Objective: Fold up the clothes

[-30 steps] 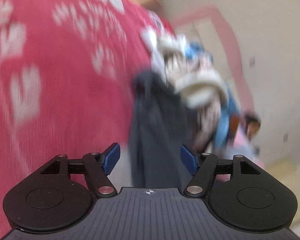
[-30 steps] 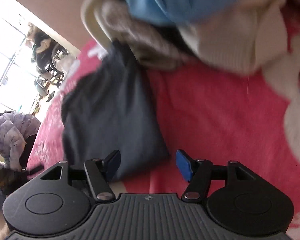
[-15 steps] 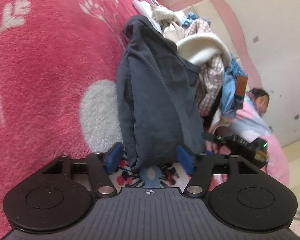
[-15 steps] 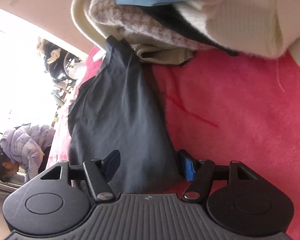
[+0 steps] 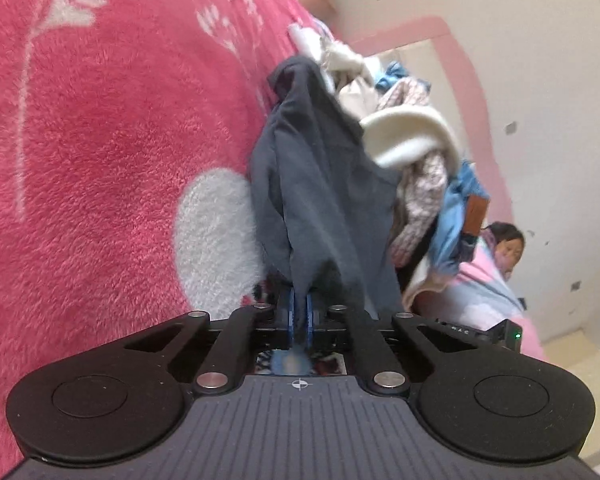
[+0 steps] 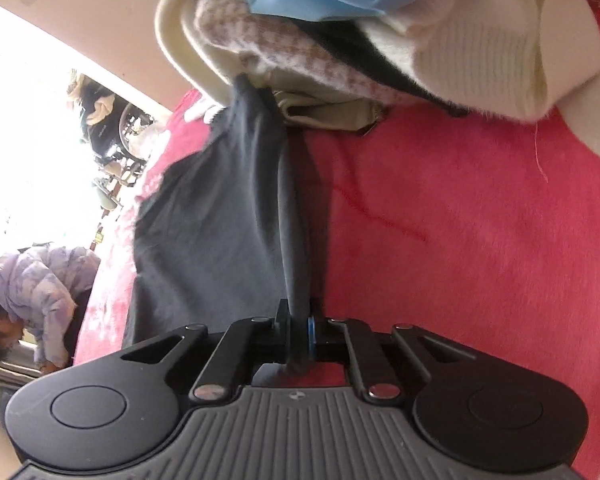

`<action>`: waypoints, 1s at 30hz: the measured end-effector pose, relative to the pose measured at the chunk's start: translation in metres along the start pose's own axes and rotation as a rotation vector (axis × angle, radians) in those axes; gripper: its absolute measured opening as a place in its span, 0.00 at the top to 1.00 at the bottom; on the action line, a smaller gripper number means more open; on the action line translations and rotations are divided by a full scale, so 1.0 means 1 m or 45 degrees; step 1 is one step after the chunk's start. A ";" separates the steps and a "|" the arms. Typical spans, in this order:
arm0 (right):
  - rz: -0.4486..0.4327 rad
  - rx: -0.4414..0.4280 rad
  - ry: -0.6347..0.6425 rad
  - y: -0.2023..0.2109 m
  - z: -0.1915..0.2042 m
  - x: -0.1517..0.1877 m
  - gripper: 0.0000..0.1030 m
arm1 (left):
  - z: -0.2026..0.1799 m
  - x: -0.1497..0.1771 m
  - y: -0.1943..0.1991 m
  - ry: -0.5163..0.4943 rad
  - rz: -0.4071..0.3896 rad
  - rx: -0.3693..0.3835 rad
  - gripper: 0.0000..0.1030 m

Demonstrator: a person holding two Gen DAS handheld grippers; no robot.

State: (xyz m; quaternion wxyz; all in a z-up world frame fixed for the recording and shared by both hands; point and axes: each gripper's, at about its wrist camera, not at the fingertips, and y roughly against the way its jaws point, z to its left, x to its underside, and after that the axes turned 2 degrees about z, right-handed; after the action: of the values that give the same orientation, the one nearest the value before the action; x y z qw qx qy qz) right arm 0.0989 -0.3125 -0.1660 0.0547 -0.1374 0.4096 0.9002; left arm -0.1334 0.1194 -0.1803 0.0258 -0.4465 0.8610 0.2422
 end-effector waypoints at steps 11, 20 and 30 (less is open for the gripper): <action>0.276 -0.045 -0.165 0.055 0.015 0.134 0.92 | -0.015 0.053 0.116 -0.155 0.236 0.030 0.98; 0.230 0.145 -0.084 0.062 0.024 0.171 0.85 | 0.025 0.090 0.168 -0.369 0.337 -0.337 1.00; 0.188 0.236 0.125 0.073 0.044 0.191 0.68 | -0.038 0.135 0.145 -0.850 0.318 -0.305 0.78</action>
State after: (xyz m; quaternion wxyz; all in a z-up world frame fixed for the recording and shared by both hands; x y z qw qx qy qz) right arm -0.1084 -0.3297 -0.1416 -0.0192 -0.1451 0.5022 0.8523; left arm -0.3212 0.0711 -0.1248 0.2228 -0.2344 0.8186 0.4746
